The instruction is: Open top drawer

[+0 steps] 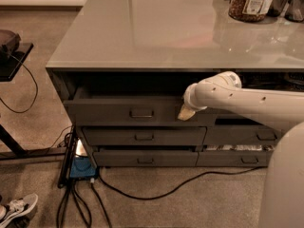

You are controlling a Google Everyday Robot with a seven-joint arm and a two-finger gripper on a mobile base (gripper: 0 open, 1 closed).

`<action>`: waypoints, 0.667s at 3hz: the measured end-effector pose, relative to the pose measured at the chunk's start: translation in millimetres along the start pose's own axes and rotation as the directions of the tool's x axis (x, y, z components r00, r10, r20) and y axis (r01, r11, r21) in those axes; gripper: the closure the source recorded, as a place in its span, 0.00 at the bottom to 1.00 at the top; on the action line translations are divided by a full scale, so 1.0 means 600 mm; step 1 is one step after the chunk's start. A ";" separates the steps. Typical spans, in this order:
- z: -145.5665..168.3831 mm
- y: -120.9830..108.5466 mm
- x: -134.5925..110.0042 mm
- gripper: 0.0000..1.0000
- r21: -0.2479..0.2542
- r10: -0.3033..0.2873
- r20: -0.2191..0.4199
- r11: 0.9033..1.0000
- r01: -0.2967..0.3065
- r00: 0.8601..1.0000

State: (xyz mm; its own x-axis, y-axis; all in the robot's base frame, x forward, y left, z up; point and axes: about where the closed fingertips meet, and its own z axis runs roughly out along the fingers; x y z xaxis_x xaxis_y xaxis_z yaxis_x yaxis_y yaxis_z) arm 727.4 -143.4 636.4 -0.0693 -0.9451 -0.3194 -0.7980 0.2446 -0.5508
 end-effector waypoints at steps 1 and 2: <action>-0.002 0.000 0.000 1.00 0.000 0.000 0.000 1.000 0.000 1.000; -0.014 0.022 0.002 0.81 0.008 0.012 -0.001 1.000 -0.012 1.000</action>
Offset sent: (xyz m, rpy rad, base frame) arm -0.3930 0.0301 -0.0598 0.1407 -0.1184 -0.3073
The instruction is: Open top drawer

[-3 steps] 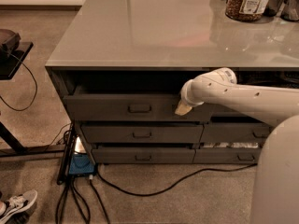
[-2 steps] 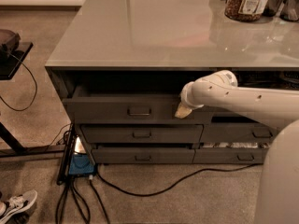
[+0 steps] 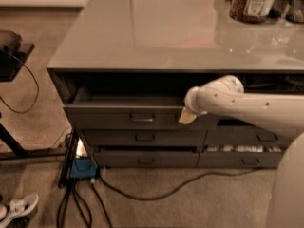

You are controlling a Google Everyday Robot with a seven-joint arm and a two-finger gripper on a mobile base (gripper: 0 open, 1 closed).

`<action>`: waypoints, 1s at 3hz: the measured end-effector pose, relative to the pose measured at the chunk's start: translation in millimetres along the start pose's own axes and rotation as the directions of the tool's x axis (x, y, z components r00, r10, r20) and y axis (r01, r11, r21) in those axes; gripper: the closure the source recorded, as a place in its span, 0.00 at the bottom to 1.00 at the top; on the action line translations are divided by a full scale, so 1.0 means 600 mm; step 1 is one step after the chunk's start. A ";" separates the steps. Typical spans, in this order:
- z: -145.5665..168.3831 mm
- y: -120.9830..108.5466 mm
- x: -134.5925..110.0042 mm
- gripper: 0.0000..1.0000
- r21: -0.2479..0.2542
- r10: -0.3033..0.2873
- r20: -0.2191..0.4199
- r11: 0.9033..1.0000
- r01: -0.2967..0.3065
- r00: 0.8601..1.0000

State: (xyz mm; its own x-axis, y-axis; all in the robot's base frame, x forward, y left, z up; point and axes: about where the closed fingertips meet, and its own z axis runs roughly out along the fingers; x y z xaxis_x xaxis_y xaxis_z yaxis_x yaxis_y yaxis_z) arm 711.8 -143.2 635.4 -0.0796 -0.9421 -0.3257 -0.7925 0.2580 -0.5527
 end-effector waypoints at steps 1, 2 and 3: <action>-0.004 0.000 -0.001 0.77 0.000 0.000 0.000 1.000 0.000 1.000; -0.019 0.028 0.003 0.58 0.008 0.009 0.001 1.000 -0.009 1.000; -0.023 0.028 0.003 0.34 0.009 0.010 0.001 1.000 -0.010 1.000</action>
Offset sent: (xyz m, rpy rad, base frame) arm -0.3648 0.0363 -0.0647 0.0891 -0.1269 -0.1791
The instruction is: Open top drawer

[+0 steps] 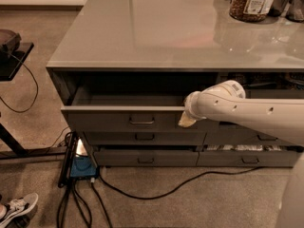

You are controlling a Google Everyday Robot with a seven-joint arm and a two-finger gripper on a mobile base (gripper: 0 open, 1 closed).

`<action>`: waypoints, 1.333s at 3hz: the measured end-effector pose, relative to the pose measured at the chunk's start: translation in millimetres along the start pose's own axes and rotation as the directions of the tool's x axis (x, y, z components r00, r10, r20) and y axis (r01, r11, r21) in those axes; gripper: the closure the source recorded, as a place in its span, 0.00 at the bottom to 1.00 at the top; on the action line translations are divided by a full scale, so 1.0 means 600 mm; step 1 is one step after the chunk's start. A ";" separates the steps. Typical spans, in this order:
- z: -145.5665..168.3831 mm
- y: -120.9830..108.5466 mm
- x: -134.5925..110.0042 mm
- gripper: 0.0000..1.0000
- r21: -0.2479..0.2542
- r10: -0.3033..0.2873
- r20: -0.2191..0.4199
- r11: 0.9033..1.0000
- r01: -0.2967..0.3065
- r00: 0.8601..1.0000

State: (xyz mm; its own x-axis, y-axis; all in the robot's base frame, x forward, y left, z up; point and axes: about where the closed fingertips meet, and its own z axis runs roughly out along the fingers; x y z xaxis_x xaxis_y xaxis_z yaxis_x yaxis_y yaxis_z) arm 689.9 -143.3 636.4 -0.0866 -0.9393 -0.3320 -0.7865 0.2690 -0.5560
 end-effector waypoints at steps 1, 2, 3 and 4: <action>0.013 -0.007 0.008 0.35 0.003 0.017 -0.003 1.000 -0.017 1.000; 0.028 -0.006 0.019 0.56 0.013 0.035 0.008 0.999 -0.035 0.999; 0.021 -0.013 0.014 0.80 0.014 0.035 0.008 0.999 -0.035 0.999; 0.012 -0.019 0.010 1.00 0.014 0.035 0.009 0.999 -0.035 0.999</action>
Offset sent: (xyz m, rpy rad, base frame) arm 0.0269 -0.0334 -0.0592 0.0959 -0.0444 -0.0673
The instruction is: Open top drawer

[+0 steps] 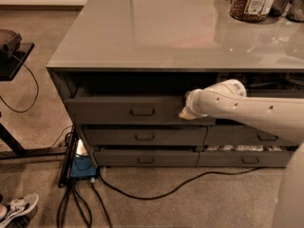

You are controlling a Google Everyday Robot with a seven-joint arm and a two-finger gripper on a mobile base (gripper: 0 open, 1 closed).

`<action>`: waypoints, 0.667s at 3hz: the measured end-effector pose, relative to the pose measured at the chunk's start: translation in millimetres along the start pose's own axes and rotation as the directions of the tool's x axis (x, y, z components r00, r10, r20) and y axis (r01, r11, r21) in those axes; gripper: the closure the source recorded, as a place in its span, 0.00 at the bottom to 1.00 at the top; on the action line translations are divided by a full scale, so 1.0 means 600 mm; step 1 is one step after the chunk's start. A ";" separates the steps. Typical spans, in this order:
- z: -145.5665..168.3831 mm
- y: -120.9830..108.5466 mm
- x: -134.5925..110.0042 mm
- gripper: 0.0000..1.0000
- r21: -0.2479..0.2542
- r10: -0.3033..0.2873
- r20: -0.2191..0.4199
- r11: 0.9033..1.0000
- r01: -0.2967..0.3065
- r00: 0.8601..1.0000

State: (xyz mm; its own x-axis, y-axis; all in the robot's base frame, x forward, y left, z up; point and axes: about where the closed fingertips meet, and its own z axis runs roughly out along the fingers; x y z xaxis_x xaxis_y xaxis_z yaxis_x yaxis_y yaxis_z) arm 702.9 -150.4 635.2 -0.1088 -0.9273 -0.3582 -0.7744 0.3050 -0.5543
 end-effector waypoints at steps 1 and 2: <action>-0.016 -0.001 -0.006 1.00 0.007 0.000 0.017 1.000 0.000 1.000; -0.019 -0.002 -0.008 1.00 0.008 0.000 0.017 1.000 0.000 1.000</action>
Offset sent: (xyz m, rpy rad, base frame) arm -0.2769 0.0476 -0.0562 0.2084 0.1869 0.1704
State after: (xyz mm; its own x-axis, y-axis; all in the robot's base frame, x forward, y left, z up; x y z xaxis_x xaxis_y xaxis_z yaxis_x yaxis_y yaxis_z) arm 697.5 -149.0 645.9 -0.0983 -0.9233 -0.3713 -0.7695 0.3071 -0.5600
